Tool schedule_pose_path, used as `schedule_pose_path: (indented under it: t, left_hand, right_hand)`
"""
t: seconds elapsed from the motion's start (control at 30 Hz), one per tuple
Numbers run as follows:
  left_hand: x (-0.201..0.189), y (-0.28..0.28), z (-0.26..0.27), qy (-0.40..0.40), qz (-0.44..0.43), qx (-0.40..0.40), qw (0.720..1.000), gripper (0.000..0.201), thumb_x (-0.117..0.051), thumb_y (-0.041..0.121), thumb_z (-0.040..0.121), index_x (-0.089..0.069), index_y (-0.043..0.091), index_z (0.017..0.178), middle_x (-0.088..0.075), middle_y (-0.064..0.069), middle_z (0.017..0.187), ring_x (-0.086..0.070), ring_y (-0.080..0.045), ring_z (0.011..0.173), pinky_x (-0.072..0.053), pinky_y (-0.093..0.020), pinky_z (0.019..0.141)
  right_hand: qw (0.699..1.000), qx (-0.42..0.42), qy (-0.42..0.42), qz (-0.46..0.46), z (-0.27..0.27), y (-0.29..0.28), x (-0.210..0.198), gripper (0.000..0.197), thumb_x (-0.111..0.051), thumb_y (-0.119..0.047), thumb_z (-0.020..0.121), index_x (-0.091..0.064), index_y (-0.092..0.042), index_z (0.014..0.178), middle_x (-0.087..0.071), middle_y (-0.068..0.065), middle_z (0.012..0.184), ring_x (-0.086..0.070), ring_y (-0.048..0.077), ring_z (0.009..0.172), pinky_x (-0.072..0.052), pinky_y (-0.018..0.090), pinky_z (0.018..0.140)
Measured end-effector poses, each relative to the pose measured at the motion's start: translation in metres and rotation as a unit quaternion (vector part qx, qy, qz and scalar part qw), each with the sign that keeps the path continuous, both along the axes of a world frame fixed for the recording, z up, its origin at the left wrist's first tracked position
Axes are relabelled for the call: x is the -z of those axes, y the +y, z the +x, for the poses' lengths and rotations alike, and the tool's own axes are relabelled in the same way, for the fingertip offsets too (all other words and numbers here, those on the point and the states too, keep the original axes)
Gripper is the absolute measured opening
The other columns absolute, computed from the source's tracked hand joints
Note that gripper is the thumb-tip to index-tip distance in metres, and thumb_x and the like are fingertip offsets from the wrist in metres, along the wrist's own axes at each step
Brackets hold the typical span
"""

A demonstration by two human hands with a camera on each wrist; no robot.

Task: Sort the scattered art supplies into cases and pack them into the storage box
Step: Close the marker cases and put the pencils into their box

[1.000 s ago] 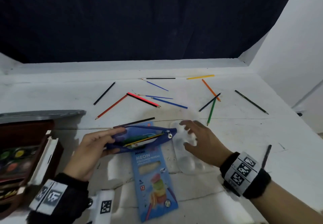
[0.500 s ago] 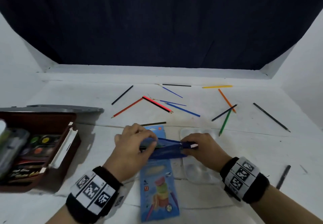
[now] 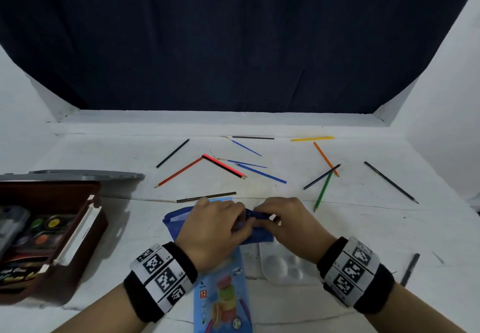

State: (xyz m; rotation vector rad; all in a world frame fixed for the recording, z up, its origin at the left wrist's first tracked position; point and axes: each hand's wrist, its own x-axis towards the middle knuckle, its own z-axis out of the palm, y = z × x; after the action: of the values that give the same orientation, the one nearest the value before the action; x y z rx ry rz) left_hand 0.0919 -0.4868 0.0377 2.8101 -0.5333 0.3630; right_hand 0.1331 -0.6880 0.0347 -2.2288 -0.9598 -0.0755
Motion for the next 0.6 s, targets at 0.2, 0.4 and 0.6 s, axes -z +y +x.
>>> schedule_pose_path:
  t: [0.2,0.4,0.6]
  left_hand:
    - [-0.003,0.002,0.006,-0.042,0.052,0.029,0.997,0.029,-0.035,0.040,0.097,-0.056,0.025,0.082,-0.062,0.007,0.067,-0.055,-0.017,0.057,-0.038,-0.032,0.063]
    - [-0.007,0.027,0.010,0.154,-0.058,0.014,0.986,0.028,-0.037,0.044,0.088,-0.050,0.021,0.078,-0.056,0.002,0.067,-0.050,-0.015,0.061,-0.040,-0.038,0.060]
    - [-0.005,0.075,-0.008,0.144,-0.013,-0.120,0.982,0.034,-0.050,0.046,0.093,-0.054,0.020,0.072,-0.056,0.006,0.067,-0.055,-0.011,0.066,-0.039,-0.031,0.058]
  right_hand:
    - [1.000,-0.010,-0.002,-0.003,0.003,-0.005,-0.009,0.010,-0.058,-0.009,0.095,-0.068,-0.011,0.095,-0.063,-0.005,0.085,-0.052,0.004,0.077,-0.041,0.012,0.071]
    - [1.000,0.013,-0.021,-0.009,0.002,-0.014,0.000,0.013,-0.053,-0.020,0.096,-0.065,-0.017,0.095,-0.062,-0.007,0.086,-0.053,0.002,0.077,-0.043,0.015,0.071]
    - [0.995,0.071,-0.012,-0.067,-0.001,-0.034,0.012,0.014,-0.051,-0.020,0.099,-0.053,-0.024,0.086,-0.056,-0.009,0.078,-0.053,0.008,0.070,-0.043,0.021,0.064]
